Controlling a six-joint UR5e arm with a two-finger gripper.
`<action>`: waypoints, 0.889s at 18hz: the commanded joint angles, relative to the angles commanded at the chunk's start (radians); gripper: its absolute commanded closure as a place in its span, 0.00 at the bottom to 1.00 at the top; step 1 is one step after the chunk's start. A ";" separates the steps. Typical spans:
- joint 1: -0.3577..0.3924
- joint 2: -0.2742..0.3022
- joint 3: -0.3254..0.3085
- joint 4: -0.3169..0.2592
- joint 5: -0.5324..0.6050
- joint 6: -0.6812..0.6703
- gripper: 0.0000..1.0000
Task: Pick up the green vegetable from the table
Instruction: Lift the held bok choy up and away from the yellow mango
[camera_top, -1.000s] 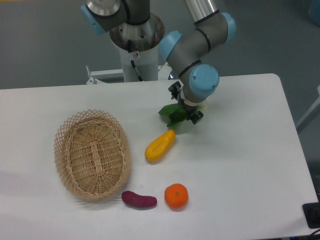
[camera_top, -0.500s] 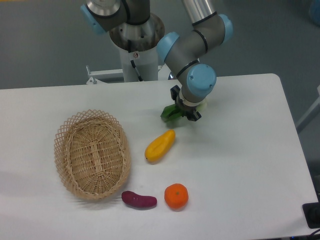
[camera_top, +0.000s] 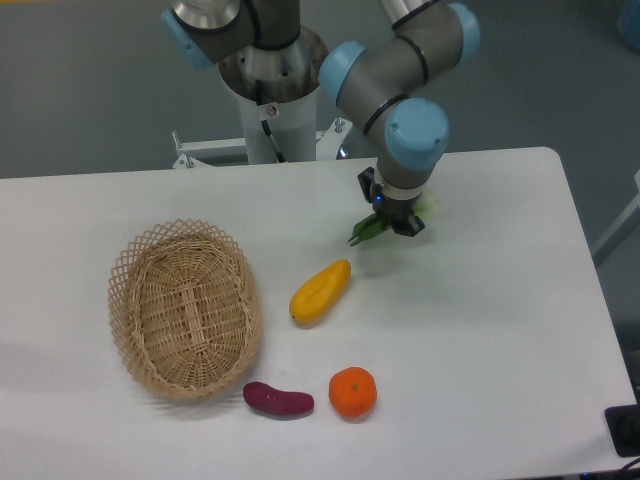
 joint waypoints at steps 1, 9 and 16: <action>0.002 -0.002 0.028 0.000 -0.003 -0.015 0.96; 0.002 -0.144 0.256 0.000 -0.083 -0.110 0.97; -0.020 -0.256 0.370 -0.020 -0.074 -0.124 0.97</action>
